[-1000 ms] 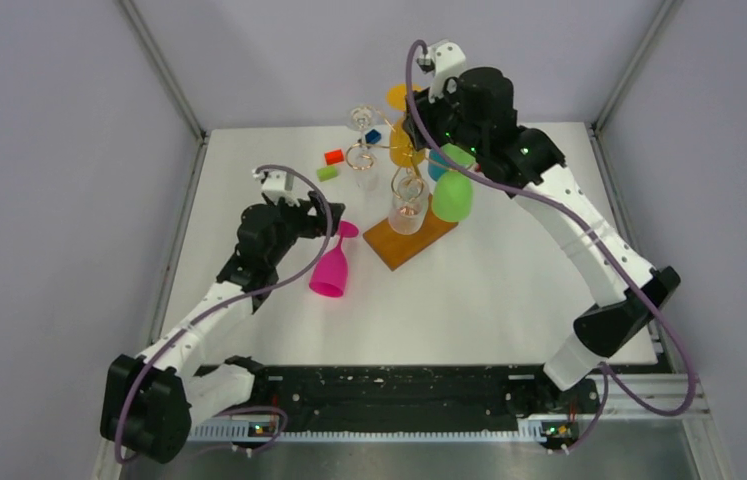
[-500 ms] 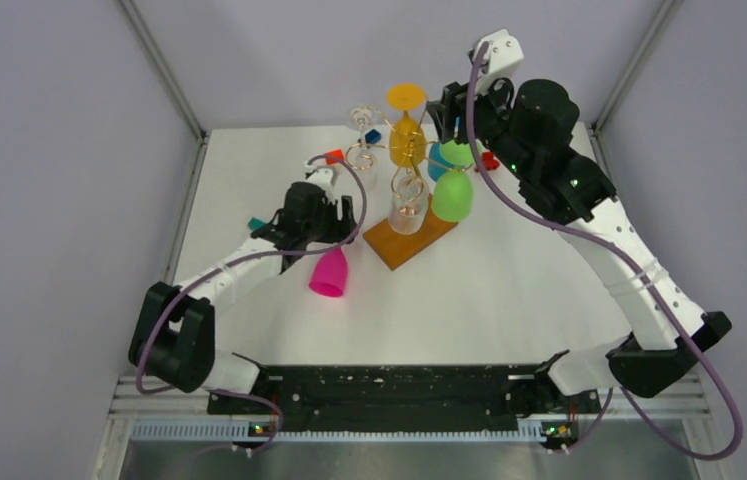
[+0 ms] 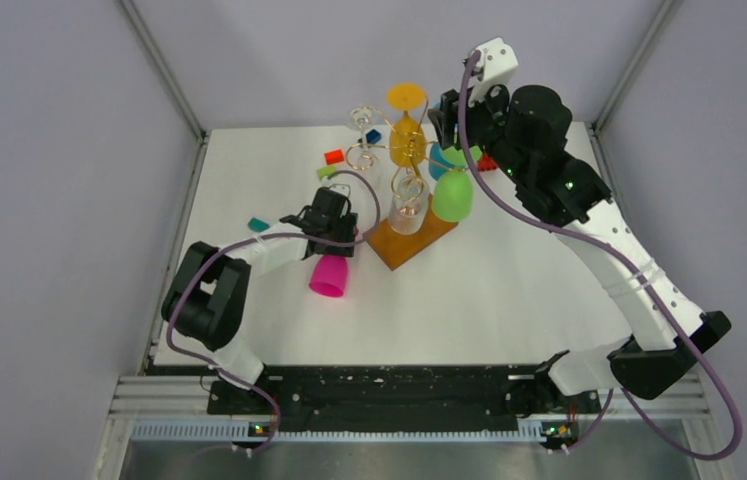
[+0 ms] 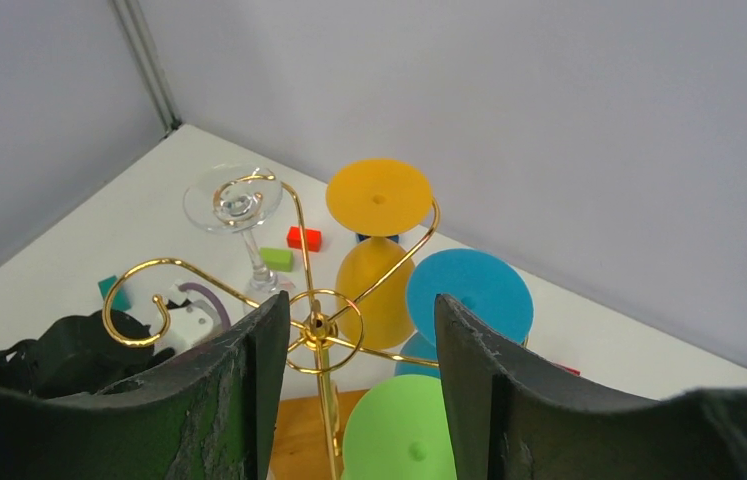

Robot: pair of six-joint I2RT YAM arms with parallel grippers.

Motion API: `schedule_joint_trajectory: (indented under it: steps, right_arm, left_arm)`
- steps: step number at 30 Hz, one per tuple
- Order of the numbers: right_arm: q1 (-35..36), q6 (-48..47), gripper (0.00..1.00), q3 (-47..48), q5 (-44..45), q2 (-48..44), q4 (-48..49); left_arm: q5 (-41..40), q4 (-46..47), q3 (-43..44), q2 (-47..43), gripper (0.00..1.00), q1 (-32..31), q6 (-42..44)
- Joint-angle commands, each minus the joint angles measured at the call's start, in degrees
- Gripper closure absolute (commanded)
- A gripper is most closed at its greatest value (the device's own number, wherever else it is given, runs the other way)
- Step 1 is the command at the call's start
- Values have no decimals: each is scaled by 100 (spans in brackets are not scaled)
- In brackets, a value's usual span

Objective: Place the wine glass upside down on the wine glass rack
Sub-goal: Pick up the wine glass at the center of the board.

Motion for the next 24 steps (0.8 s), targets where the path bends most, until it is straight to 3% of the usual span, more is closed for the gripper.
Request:
schedule_joint_trajectory:
  steps: [1,6,13,15,20,24]
  right_arm:
    - [44,-67,45,-23,78,-194,195]
    - [45,-71,46,-37,87,-203,195]
    - [47,-74,45,-58,66,-199,220]
    - [45,-59,46,-70,54,-203,240]
    - [45,-66,46,-96,-21,-228,316]
    - [45,-256,45,-331,-171,-419,581]
  left_arm:
    - [-455,-22,294,273,38,-125,115]
    - [-489,55,335,399,47,-178,129]
    - [-586,-15,219,216,84,-224,175]
    - [-565,-47,112,57,98,-228,160]
    - [-417,-234,-214,-679,100,-223,24]
    - [-507,-274,-696,-1910,100,-231,-261]
